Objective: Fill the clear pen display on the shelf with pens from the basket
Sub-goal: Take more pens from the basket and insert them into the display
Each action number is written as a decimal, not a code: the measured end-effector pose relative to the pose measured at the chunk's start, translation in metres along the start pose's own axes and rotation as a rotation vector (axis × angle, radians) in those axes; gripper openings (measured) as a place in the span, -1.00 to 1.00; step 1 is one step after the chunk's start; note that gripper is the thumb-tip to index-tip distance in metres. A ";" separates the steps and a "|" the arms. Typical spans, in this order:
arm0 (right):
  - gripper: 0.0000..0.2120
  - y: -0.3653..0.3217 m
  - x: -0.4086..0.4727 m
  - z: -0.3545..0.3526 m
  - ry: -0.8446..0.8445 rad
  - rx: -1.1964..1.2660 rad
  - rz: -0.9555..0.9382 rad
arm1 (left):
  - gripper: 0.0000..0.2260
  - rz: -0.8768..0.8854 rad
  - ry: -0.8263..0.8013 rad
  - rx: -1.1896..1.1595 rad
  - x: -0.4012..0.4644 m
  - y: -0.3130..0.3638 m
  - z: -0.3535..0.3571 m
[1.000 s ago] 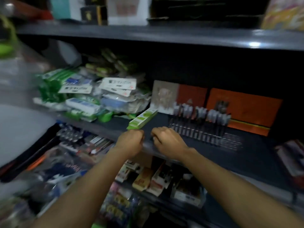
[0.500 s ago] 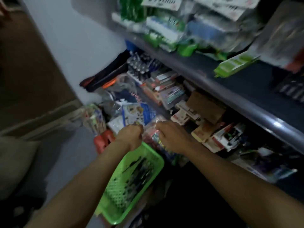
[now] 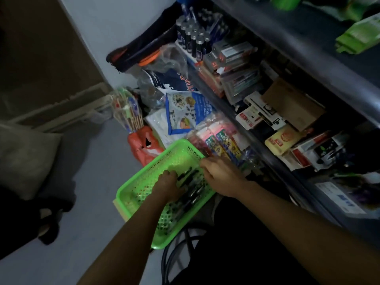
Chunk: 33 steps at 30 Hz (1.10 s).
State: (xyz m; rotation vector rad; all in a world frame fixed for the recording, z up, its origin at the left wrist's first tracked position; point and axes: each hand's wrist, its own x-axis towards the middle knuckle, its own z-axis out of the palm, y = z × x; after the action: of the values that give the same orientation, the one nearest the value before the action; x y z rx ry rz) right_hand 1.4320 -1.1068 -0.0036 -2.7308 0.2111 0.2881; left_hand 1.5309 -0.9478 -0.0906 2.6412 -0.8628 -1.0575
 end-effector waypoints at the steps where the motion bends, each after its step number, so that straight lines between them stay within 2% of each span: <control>1: -0.85 0.001 0.001 0.001 0.001 0.008 0.005 | -0.46 -0.002 -0.007 -0.021 0.002 0.001 0.004; 7: -0.92 0.011 0.004 0.006 0.050 0.049 -0.025 | -0.34 0.074 -0.055 -0.034 0.004 0.006 0.018; 12: -0.91 0.014 0.002 0.006 0.055 0.035 -0.011 | -0.19 0.103 -0.055 0.077 0.001 0.008 0.027; 16: -0.91 0.013 0.002 0.007 0.035 0.024 -0.005 | -0.16 0.103 -0.050 0.117 0.001 0.011 0.030; 25: -0.89 0.017 0.003 0.006 0.033 0.011 -0.027 | -0.20 0.162 -0.090 0.082 0.008 0.008 0.024; 31: -0.93 0.017 0.001 0.006 0.020 0.016 -0.015 | -0.44 0.089 0.050 0.125 0.001 0.023 0.033; 33: -0.93 0.017 0.001 0.007 0.014 0.008 -0.010 | -0.45 0.080 0.058 0.145 0.002 0.025 0.034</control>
State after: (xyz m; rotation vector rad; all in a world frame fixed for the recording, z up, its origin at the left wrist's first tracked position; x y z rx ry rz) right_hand 1.4287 -1.1200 -0.0169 -2.7254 0.2018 0.2651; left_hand 1.4973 -0.9675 -0.1077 2.7125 -1.0602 -0.9282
